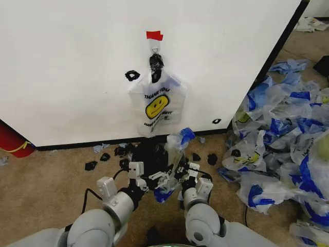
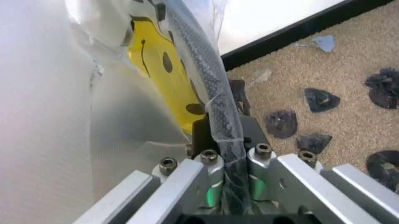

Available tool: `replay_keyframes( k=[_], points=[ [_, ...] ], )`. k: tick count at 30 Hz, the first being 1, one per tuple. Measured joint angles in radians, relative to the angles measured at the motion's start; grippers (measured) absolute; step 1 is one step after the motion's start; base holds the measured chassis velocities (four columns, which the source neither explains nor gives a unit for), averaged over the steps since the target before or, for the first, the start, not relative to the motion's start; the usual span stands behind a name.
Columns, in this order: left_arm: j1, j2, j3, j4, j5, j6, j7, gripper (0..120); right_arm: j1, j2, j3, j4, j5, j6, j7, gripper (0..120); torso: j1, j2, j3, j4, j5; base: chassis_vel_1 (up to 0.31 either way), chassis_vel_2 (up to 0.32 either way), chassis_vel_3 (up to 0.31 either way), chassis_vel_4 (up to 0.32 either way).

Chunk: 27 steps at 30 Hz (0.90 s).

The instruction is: Pick up the garbage bag from the wall and place it over the trash bin.

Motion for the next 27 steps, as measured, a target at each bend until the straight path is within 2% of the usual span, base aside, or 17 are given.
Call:
replay_keyframes(
  k=[7, 27],
  points=[
    [-0.017, -0.026, 0.02, 0.048, 0.008, -0.008, 0.008, 94, 0.003, -0.003, -0.013, 0.002, -0.002, 0.0, 0.0, 0, 0.0, 0.0, 0.0, 0.0, 0.0001, 0.0, 0.0, 0.0, 0.0],
    [-0.045, -0.079, 0.057, 0.084, 0.012, -0.011, 0.004, 93, -0.01, -0.011, -0.014, 0.008, -0.021, 0.005, -0.004, 0, 0.0, 0.0, 0.0, 0.0, 0.0001, 0.0, 0.0, 0.0, 0.0]
  ],
)
